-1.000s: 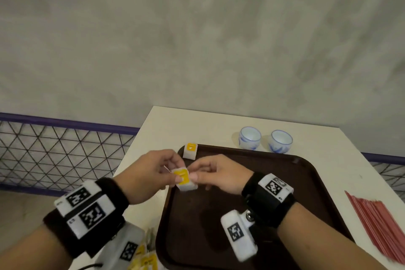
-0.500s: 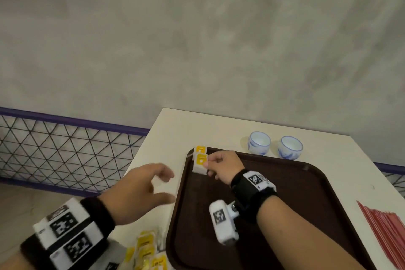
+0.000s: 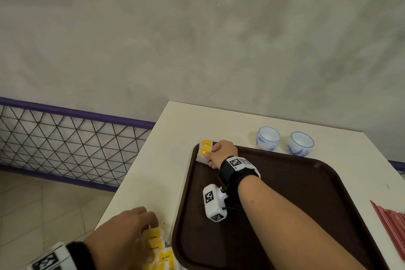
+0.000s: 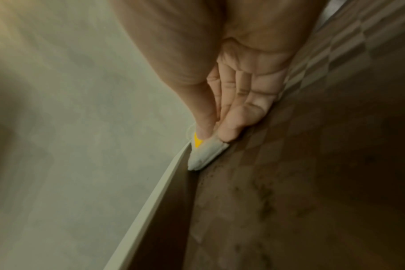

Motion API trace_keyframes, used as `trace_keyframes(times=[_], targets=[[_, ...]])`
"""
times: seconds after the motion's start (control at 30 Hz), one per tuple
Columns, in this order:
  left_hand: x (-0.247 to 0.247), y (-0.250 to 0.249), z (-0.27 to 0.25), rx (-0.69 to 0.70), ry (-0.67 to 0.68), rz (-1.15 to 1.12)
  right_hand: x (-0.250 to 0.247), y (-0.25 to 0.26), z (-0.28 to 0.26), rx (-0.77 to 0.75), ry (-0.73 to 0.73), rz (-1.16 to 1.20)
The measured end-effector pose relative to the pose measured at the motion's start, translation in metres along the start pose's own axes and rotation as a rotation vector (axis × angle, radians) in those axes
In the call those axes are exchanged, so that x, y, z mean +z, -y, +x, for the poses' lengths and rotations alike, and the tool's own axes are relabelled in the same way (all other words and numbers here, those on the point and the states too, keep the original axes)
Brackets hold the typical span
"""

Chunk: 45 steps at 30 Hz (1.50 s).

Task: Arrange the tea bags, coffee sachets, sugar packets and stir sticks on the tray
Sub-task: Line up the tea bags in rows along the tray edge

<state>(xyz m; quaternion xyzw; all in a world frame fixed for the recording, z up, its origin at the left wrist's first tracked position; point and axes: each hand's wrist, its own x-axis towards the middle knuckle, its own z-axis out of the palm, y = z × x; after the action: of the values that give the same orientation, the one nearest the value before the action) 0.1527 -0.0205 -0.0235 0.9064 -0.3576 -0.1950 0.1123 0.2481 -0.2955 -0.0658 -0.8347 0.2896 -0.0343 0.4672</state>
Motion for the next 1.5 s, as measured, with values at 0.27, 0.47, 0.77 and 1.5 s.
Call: trace_keyframes(times=[0.27,0.47,0.77,1.5], targets=[[0.001,-0.005,-0.005,-0.02,-0.05,-0.082,-0.039,0.004,-0.044,-0.098,0.064,0.027],[-0.034,-0.013,-0.017,0.004,-0.055,-0.251,-0.063,0.019,-0.118,-0.32,0.44,-0.036],[-0.078,-0.065,-0.02,0.154,-0.092,-0.643,-0.056,0.019,-0.203,-0.424,0.734,0.36],[-0.051,-0.031,0.002,-0.039,-0.191,-0.599,-0.026,-0.01,-0.059,0.036,0.032,0.168]])
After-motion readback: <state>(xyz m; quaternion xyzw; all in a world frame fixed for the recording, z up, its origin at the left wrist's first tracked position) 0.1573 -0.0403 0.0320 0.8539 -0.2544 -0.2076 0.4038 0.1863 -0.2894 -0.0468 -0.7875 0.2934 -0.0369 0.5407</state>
